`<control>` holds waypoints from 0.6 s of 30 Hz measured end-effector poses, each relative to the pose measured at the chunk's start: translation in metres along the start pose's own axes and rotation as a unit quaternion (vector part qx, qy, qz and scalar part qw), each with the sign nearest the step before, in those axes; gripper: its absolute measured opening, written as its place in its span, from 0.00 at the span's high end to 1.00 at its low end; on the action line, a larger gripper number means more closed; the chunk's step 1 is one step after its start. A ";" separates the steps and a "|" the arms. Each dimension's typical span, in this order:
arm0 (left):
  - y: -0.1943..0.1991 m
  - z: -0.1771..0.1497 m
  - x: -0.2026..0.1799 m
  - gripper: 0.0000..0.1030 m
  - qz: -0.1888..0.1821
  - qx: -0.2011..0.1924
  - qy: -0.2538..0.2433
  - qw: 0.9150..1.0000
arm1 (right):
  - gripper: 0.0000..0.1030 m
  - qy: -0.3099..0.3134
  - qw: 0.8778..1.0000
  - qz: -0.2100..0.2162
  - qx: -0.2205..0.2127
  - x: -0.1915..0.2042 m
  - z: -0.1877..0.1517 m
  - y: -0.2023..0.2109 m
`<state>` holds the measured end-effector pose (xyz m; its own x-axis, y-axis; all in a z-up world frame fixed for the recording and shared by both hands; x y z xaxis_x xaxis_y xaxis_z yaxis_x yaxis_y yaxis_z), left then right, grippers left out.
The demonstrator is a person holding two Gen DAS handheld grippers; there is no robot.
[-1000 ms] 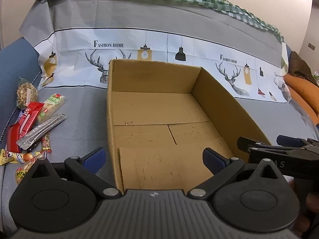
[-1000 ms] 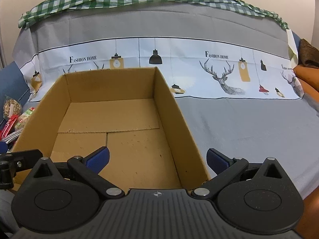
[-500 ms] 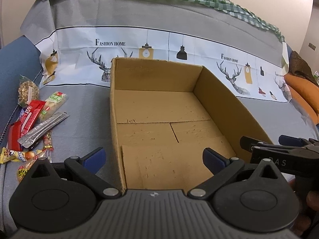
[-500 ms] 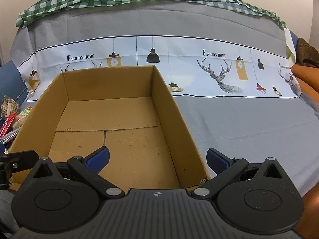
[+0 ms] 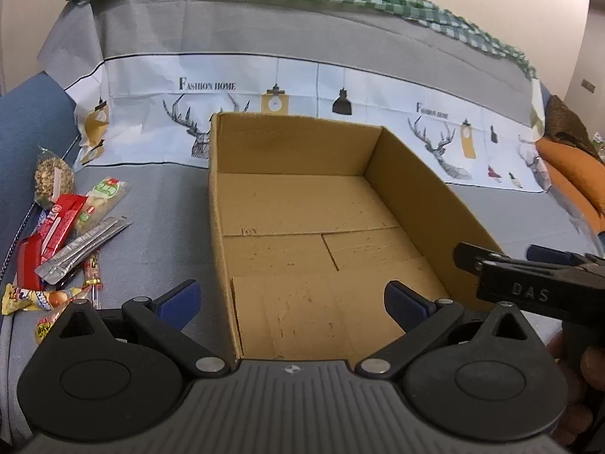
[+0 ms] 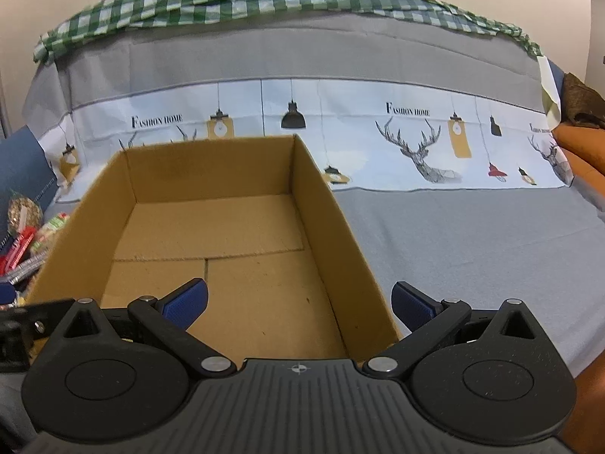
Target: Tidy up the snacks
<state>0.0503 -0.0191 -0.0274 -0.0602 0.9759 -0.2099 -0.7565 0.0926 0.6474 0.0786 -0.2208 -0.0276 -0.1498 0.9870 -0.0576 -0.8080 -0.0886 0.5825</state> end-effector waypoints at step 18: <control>0.050 0.037 0.152 0.77 -0.083 -0.068 -0.035 0.994 | 0.62 0.030 0.964 0.245 -0.095 0.153 0.024 0.045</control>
<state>0.0276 0.1411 0.0003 0.1141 0.9614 -0.2503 -0.8336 0.2297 0.5023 0.0332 -0.0705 0.0091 -0.5680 0.8115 0.1368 -0.7211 -0.5709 0.3924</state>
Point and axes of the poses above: each gripper's, at about its wrist camera, not at the fingertips, and y roughly against the way its jaws point, x to its left, z to its top, the point moved 5 cm from there along -y, roughly the way its jaws point, and after that the axes turned 5 degrees about y, right-handed, at the moved point
